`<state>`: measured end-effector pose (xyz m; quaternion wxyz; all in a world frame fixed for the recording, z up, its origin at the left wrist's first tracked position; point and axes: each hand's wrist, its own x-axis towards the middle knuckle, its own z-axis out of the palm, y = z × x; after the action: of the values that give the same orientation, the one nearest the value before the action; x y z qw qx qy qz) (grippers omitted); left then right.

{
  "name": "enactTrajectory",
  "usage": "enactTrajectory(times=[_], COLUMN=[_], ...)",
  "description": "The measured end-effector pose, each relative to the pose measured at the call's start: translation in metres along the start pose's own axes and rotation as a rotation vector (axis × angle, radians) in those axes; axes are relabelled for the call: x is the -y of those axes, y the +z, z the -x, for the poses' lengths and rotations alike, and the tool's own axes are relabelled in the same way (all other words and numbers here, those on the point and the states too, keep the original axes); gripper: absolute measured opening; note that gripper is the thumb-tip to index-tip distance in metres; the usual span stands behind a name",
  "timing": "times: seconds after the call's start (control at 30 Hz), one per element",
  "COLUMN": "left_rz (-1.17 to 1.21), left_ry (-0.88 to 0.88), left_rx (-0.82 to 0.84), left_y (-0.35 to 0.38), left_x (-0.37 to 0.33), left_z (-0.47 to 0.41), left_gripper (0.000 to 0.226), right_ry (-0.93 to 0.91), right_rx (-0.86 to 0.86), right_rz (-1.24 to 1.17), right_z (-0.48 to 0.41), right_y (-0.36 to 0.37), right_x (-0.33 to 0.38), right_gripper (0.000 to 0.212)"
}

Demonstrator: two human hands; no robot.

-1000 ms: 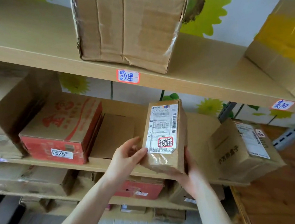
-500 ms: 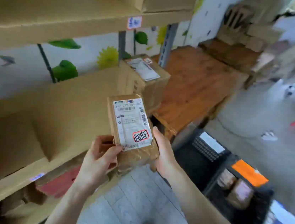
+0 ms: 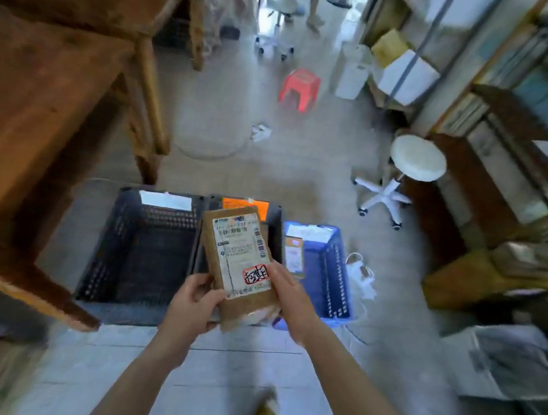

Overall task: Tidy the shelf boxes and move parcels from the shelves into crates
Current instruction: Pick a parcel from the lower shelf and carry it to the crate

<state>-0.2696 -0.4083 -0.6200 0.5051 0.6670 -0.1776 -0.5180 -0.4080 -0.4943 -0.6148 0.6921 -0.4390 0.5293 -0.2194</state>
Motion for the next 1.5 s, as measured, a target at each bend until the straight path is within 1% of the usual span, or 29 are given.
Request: enactTrajectory(times=[0.07,0.13,0.2,0.27,0.33,0.4,0.47,0.57,0.63,0.7,0.73,0.83,0.93,1.03,1.1,1.17,1.2,1.23,1.33,1.43,1.5], left_rz=[-0.015,-0.044,-0.060,-0.094,-0.117,-0.129,-0.177,-0.161,-0.139,-0.064,-0.026,0.027,0.069,0.111,0.137,0.104,0.082,0.066,0.025,0.047,0.041], left_ry=[-0.073,-0.157,-0.203,-0.241,-0.280,-0.312,-0.347,-0.436,-0.509,-0.579,-0.594,-0.629,-0.675,-0.716,-0.746,-0.768,-0.778,-0.780,-0.763,-0.675,-0.589], left_rx=[0.073,0.146,0.204,0.244,0.254,0.212,0.132,0.035,0.043,0.065,0.043,-0.091,-0.164,-0.134,-0.115,-0.112,-0.109,-0.100,-0.086,-0.097,-0.090], left_y=[0.060,0.112,0.158,0.196,0.237,0.277,0.313,0.354,0.373,0.391,0.399,0.420,0.430,0.433,0.434,0.430,0.426,0.420,0.396,0.362,0.338], left_x=[0.001,0.004,0.008,0.018,0.041,0.074,0.117,0.196,0.250,0.299,0.321,0.371,0.406,0.421,0.419,0.410,0.402,0.391,0.345,0.290,0.255], left_z=[-0.025,-0.044,-0.066,-0.095,-0.141,-0.196,-0.257,-0.356,-0.421,-0.479,-0.504,-0.559,-0.591,-0.606,-0.605,-0.590,-0.579,-0.564,-0.515,-0.465,-0.431], left_gripper=[0.020,0.030,0.041,0.048,0.049,0.040,0.028,0.029,0.025,0.023,0.024,0.024,0.023,0.021,0.028,0.040,0.042,0.040,0.023,0.012,0.026], right_ry=[0.061,0.146,0.160,0.161,0.183,0.211,0.230,0.230,0.219,0.200,0.188,0.200,0.250,0.283,0.342,0.390,0.400,0.403,0.402,0.395,0.362], right_rx=[-0.041,-0.055,-0.085,-0.176,-0.257,-0.313,-0.349,-0.395,-0.425,-0.459,-0.479,-0.545,-0.531,-0.507,-0.504,-0.525,-0.531,-0.527,-0.468,-0.405,-0.348], right_rz=[0.059,0.069,0.049,0.022,0.026,0.019,0.037,0.062,0.096,0.122,0.135,0.157,0.182,0.243,0.245,0.264,0.277,0.292,0.328,0.314,0.310], right_z=[-0.021,-0.039,-0.062,-0.091,-0.135,-0.191,-0.256,-0.366,-0.439,-0.503,-0.531,-0.593,-0.632,-0.652,-0.651,-0.636,-0.623,-0.607,-0.551,-0.492,-0.453], right_y=[-0.053,-0.098,-0.137,-0.171,-0.209,-0.243,-0.274,-0.315,-0.335,-0.348,-0.353,-0.363,-0.371,-0.379,-0.380,-0.377,-0.375,-0.371,-0.357,-0.333,-0.312], right_x=[0.005,0.009,0.007,-0.002,-0.023,-0.052,-0.090,-0.154,-0.196,-0.238,-0.257,-0.308,-0.347,-0.366,-0.365,-0.354,-0.345,-0.334,-0.290,-0.236,-0.194], right_gripper=[0.024,0.025,0.024,0.027,0.028,0.029,0.026,0.021,0.020,0.020,0.019,0.021,0.029,0.034,0.039,0.045,0.045,0.045,0.031,0.017,0.015])
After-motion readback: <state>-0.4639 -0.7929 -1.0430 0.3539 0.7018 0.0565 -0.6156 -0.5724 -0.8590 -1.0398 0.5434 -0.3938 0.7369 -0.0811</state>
